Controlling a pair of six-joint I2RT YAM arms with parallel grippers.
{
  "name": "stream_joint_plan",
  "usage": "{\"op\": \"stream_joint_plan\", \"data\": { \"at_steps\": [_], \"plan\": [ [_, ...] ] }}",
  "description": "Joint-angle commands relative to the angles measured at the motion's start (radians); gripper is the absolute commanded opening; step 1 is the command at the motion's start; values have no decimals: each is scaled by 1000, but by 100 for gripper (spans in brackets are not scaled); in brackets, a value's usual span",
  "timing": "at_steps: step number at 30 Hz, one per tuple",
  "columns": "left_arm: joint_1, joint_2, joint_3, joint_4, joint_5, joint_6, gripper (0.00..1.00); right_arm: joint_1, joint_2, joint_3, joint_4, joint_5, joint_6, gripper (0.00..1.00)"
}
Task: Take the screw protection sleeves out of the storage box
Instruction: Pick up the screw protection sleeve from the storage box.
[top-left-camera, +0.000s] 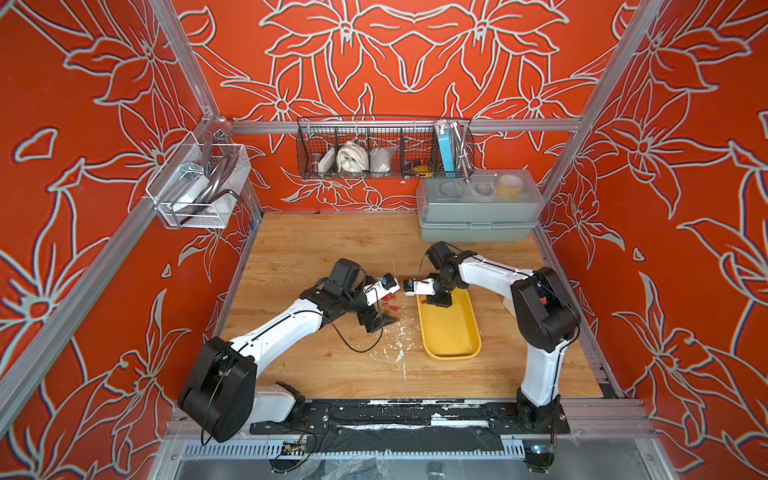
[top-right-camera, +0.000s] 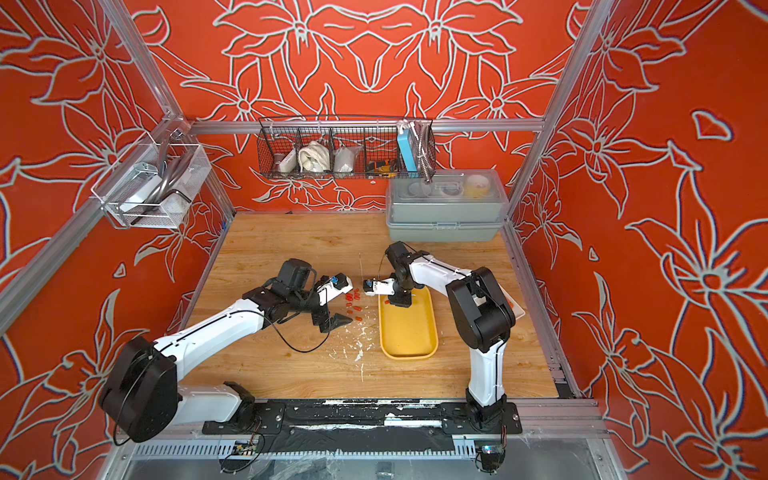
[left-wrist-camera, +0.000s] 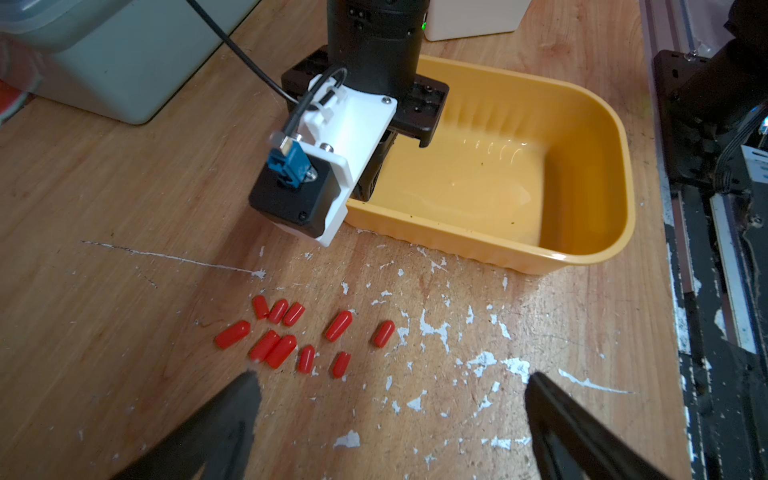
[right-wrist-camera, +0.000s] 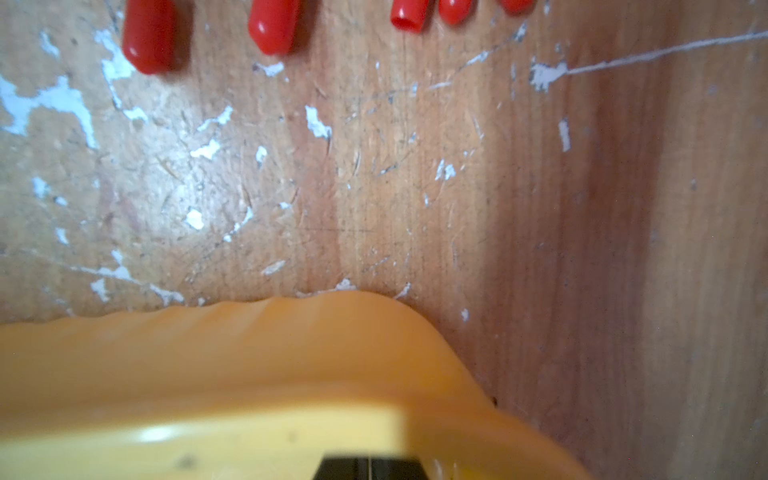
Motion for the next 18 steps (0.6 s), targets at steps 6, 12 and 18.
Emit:
{"op": "stream_joint_plan", "data": {
  "at_steps": [6, 12, 18],
  "plan": [
    [11, -30, 28, -15, 7, 11, 98, 2, -40, -7, -70, 10, 7, 0],
    [16, -37, 29, -19, 7, 11, 98, -4, -88, -26, -81, 12, 19, 0],
    [32, -47, 35, -25, 12, 5, 98, -7, -143, -52, -94, 2, 35, 0]
  ]
}}
